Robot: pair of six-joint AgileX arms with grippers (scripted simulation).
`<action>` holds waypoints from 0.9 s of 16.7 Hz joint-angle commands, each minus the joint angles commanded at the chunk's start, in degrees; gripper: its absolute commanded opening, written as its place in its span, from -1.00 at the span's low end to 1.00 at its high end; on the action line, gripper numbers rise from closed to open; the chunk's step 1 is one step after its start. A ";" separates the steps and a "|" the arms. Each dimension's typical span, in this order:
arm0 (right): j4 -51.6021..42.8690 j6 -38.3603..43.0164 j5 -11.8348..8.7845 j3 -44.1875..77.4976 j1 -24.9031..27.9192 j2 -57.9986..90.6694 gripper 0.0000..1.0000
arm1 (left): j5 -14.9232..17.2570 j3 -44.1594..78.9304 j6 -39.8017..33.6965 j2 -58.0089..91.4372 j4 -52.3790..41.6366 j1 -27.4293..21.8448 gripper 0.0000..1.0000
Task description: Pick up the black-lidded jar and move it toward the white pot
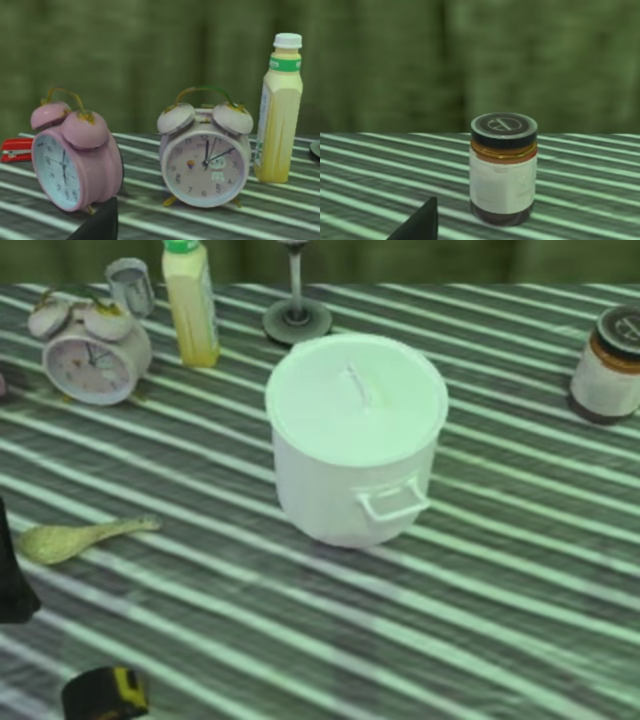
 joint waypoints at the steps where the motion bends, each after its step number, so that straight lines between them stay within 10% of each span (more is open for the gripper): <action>1: 0.00 0.00 0.00 0.00 0.00 0.00 1.00 | 0.00 0.00 0.00 0.00 0.00 0.00 1.00; 15: -29.36 -4.45 0.42 36.59 -2.52 40.61 1.00 | 0.00 0.00 0.00 0.00 0.00 0.00 1.00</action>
